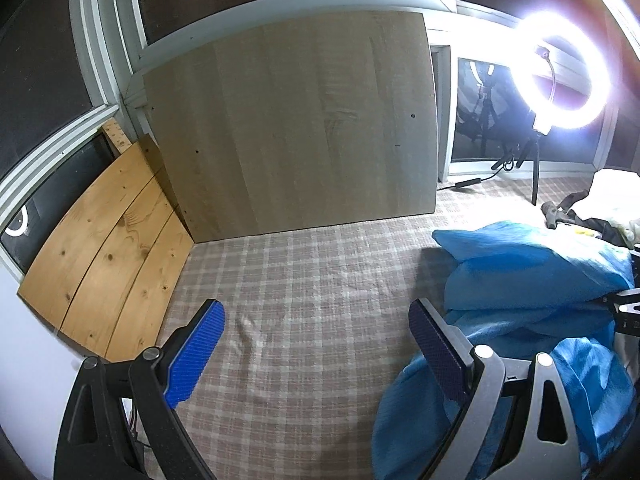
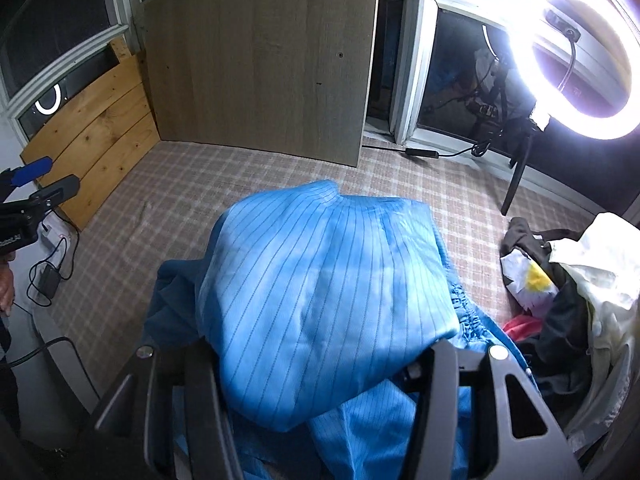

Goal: Fold clothes
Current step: 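Lower the blue garment onto the mat with the right gripper and release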

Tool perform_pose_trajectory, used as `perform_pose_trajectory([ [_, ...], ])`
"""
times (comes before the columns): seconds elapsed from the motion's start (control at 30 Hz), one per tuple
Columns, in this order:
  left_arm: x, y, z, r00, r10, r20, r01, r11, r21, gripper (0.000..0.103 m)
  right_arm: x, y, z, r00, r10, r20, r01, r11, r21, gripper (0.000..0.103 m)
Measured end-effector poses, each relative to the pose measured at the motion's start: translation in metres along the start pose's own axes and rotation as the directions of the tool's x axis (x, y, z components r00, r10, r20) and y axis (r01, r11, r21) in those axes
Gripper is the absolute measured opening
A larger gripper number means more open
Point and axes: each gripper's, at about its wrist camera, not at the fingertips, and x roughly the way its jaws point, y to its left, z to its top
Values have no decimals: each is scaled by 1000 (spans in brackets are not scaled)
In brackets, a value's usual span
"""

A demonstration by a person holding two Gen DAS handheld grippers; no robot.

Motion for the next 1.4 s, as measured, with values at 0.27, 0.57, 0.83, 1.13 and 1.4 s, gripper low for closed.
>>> perform_pose_trajectory([
  [0.27, 0, -9, 0, 1000, -10, -3, 10, 1000, 11, 93, -12, -3, -10, 999, 45, -8, -45, 999, 11, 51],
  [0.57, 9, -21, -20, 995, -71, -71, 75, 996, 57, 94, -45, -25, -28, 983, 180, 36, -182, 982, 50, 51],
  [0.83, 24, -83, -59, 949, -245, -196, 275, 951, 144, 94, -61, -49, -52, 963, 271, -3, -271, 962, 41, 64],
  [1.13, 65, -179, -49, 942, -280, -184, 323, 906, 276, 62, -84, -24, -71, 991, 129, 41, -119, 974, -191, 69],
  [1.4, 91, -93, -11, 952, -271, -145, 280, 959, 43, 4, -21, -123, -113, 978, -182, -103, 175, 982, -70, 69],
])
